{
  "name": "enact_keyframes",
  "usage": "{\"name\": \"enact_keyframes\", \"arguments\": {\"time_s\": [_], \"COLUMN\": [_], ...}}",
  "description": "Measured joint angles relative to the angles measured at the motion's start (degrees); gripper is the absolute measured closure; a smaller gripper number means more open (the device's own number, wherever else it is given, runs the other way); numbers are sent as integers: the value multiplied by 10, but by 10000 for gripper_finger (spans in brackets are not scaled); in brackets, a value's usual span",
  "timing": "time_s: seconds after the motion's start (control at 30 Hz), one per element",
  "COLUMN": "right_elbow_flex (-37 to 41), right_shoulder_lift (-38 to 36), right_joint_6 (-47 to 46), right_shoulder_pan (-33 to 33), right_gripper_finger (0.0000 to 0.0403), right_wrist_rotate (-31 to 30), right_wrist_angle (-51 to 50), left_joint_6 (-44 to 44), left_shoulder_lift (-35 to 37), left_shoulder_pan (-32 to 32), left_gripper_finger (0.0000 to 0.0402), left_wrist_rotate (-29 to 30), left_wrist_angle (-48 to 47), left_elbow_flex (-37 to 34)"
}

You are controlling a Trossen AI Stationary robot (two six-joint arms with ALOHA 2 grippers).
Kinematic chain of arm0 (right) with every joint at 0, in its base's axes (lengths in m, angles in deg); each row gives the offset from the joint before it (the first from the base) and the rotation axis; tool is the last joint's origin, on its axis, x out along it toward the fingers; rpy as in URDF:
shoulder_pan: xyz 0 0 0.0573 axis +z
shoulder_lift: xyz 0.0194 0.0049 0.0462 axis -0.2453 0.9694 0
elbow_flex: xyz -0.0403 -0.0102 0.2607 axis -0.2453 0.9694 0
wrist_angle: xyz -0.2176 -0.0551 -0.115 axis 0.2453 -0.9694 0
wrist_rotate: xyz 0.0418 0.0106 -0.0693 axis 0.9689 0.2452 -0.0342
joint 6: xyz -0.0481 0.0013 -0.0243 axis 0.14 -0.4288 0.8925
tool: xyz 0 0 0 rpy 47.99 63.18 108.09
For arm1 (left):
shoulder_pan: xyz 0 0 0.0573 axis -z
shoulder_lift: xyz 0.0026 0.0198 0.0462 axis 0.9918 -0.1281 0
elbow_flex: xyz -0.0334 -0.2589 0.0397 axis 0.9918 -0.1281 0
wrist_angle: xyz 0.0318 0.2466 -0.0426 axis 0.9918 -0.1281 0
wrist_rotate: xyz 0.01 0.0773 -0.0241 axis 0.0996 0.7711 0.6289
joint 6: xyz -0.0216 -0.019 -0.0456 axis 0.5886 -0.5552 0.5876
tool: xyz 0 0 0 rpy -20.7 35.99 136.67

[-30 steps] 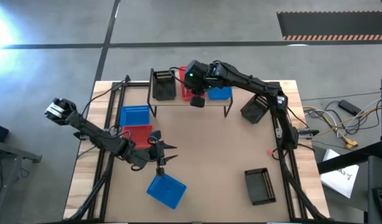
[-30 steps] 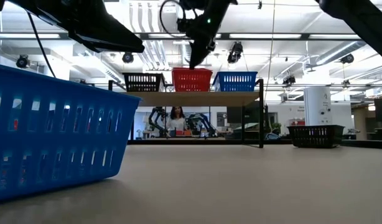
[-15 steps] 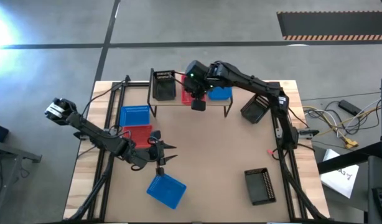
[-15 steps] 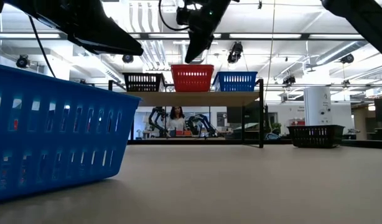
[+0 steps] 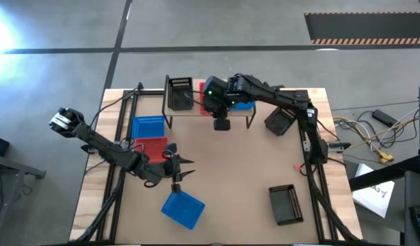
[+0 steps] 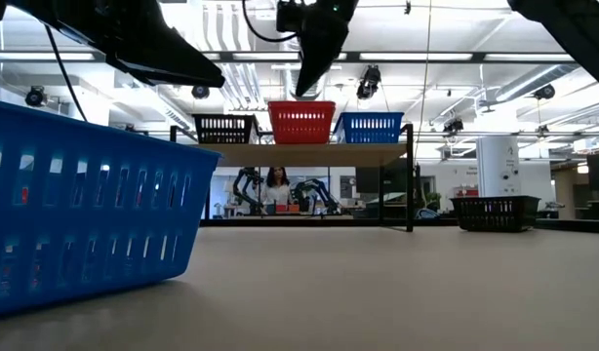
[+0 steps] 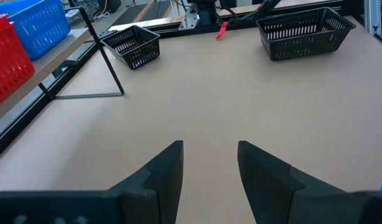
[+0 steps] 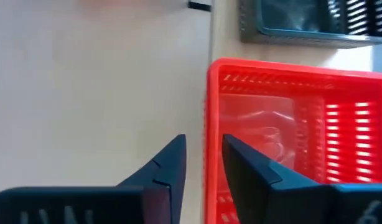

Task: Stack baskets on shelf by color
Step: Stack the right red bin on the red bin on the shelf

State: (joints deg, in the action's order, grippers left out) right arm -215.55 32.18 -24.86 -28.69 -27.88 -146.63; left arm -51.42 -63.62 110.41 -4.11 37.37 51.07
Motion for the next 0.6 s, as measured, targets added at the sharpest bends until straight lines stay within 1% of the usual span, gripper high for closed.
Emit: {"name": "enact_keyframes", "arguments": {"time_s": [0.13, 0.17, 0.27, 0.37, 0.6], "right_elbow_flex": [0, 0, 1, 1, 2], "right_shoulder_lift": [10, 11, 11, 11, 22], "right_joint_6": [0, -2, -9, -1, 3], "right_shoulder_pan": [6, 6, 4, 4, -5], "right_gripper_finger": [286, 280, 265, 259, 275], "right_wrist_rotate": [-82, -93, -94, -94, -89], "right_wrist_angle": [6, 8, 7, 2, 3], "left_joint_6": [0, 0, 0, 0, 0], "left_shoulder_lift": [0, 0, 0, 0, 0], "left_shoulder_pan": [0, 0, 0, 0, 0], "left_gripper_finger": [265, 265, 265, 265, 265], "left_wrist_rotate": [0, 0, 0, 0, 1], "left_wrist_angle": [0, 0, -1, 0, 0], "left_elbow_flex": [0, 0, 0, 0, 0]}}
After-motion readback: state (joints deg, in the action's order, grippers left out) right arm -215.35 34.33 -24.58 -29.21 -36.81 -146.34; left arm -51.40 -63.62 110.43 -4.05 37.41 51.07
